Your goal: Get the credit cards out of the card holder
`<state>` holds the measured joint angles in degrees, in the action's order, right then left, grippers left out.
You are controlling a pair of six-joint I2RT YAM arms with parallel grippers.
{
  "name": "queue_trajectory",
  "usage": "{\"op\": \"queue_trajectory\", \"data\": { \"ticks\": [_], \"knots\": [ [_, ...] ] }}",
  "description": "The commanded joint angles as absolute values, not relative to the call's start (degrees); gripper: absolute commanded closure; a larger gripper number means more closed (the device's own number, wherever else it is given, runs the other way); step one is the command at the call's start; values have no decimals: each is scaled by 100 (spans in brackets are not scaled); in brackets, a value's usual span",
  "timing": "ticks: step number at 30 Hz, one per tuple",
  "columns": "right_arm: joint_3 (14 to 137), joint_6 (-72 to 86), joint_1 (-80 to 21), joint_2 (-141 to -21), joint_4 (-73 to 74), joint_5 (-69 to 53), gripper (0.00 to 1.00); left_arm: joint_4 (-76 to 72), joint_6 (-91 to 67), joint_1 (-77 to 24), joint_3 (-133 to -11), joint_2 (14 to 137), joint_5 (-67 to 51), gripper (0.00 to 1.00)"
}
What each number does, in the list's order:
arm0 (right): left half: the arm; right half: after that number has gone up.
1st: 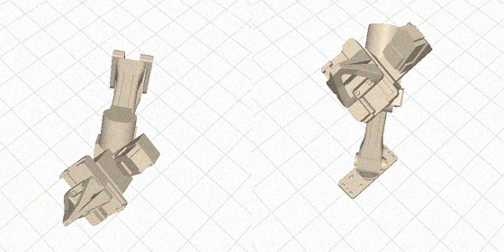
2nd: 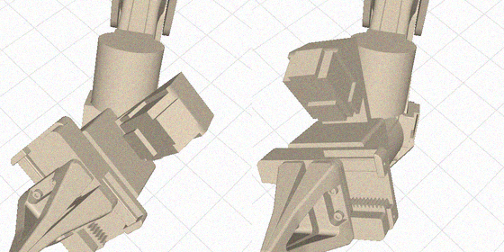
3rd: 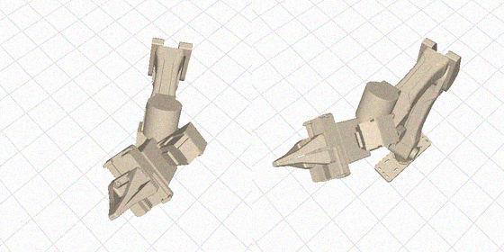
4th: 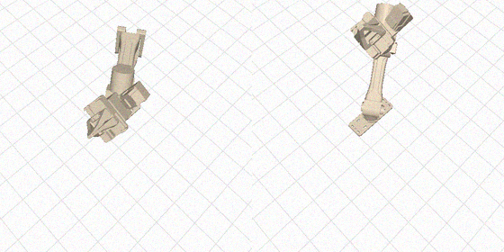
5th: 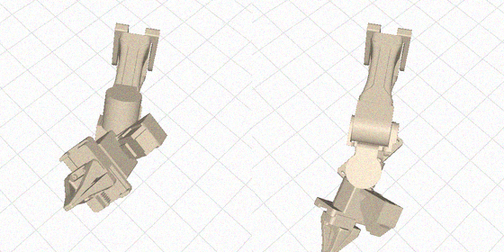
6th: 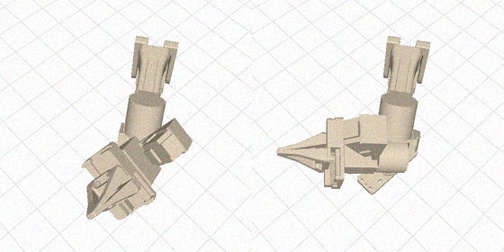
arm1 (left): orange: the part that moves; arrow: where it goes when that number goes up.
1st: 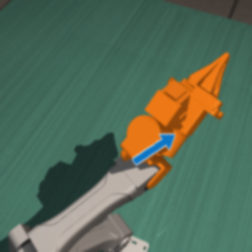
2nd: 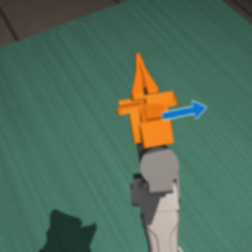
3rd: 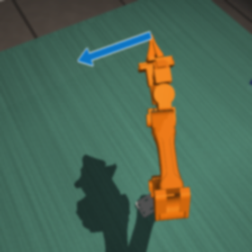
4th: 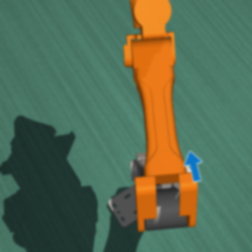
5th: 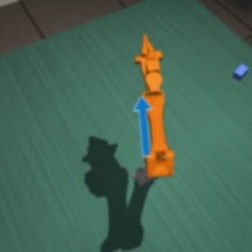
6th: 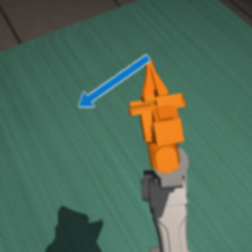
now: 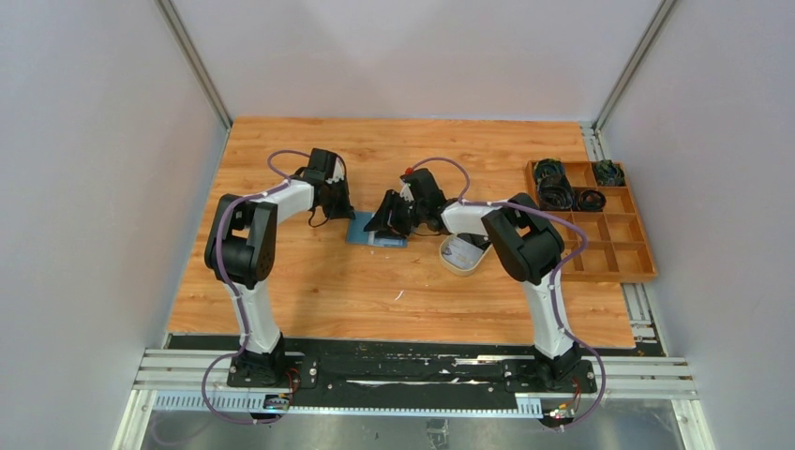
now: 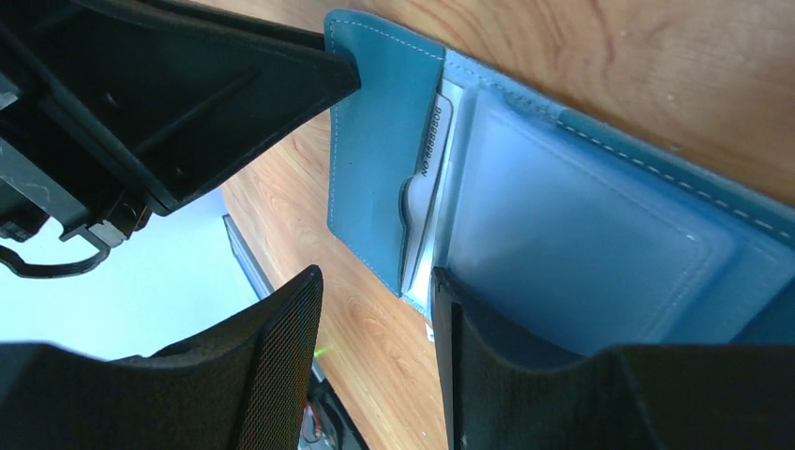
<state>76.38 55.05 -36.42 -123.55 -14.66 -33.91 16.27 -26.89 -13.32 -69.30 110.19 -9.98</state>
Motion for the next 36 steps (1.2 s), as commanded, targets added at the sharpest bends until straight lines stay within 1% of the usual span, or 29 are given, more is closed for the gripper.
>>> {"op": "queue_trajectory", "data": {
  "ticks": [1,7,13,16,19,26,36],
  "knots": [
    [7318,6167,-3716,-12538,-1368,-3083,49,1774,-2618,-1354,-6645,11321,-505,100],
    [7085,6832,-3758,-12505,-1464,-2560,50,1701,-2657,-1354,-6614,11331,-551,100],
    [7178,6980,-3847,-12480,-1108,-2031,50,1446,-2817,-1354,-6468,11559,-773,100],
    [7156,7039,-3899,-12501,-1162,-1819,50,1316,-2847,-1354,-6326,11546,-834,100],
    [7033,7096,-3943,-12516,-1446,-1608,50,1298,-2828,-1352,-6310,11468,-795,100],
    [6493,7329,-4036,-12513,-2799,-967,51,1364,-2788,-1354,-6357,11473,-782,100],
    [6554,7371,-4072,-12941,-3909,-722,51,1345,-2769,-1354,-6203,11418,-857,100]
  ]
}}
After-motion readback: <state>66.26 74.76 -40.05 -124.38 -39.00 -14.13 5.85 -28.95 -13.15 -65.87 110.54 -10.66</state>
